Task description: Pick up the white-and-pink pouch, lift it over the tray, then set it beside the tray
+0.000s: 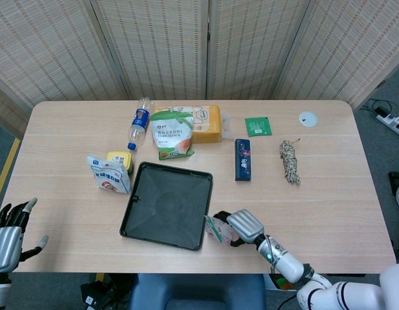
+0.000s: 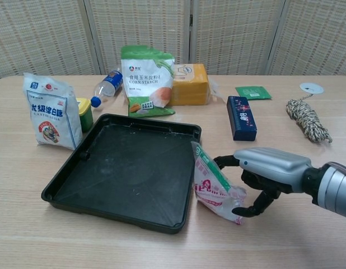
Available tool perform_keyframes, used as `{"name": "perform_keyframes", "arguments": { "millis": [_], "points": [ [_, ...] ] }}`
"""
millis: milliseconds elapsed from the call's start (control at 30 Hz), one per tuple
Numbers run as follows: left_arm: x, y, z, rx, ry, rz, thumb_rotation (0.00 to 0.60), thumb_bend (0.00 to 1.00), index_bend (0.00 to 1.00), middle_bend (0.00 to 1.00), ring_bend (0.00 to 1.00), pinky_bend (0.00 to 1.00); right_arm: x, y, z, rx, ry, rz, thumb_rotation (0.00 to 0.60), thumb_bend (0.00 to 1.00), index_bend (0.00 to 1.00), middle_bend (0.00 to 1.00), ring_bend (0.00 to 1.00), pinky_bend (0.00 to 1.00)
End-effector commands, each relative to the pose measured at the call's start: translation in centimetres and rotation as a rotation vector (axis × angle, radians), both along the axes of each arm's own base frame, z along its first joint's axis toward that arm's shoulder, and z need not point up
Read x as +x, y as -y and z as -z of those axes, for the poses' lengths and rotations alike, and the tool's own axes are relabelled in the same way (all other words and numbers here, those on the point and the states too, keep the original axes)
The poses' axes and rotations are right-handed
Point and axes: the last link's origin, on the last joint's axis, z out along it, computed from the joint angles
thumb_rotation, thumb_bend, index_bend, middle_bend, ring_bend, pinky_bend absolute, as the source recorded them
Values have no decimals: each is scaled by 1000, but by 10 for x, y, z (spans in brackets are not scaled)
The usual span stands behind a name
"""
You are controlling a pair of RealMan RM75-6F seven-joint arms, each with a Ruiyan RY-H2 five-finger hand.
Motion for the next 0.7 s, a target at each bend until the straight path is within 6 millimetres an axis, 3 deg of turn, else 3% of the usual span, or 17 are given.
{"name": "perform_keyframes", "arguments": {
  "millis": [33, 200, 500, 700],
  "points": [
    [0, 0, 0, 0, 1, 0, 600, 332, 65, 146, 139, 41, 0, -1, 2, -5, -6, -5, 600, 305, 243, 295, 871, 863],
    [-2, 1, 0, 2, 5, -6, 600, 333, 65, 146, 139, 41, -3, 1, 7, -27, -9, -5, 600, 305, 302, 319, 882, 866],
    [-4, 2, 0, 3, 7, -14, 600, 333, 64, 146, 139, 41, -3, 3, 15, -43, 65, 19, 600, 305, 325, 326, 898, 877],
    [-5, 3, -1, 2, 7, -16, 600, 333, 65, 146, 139, 41, -4, 6, 21, -58, 93, 21, 600, 304, 490, 401, 932, 913]
  ]
}}
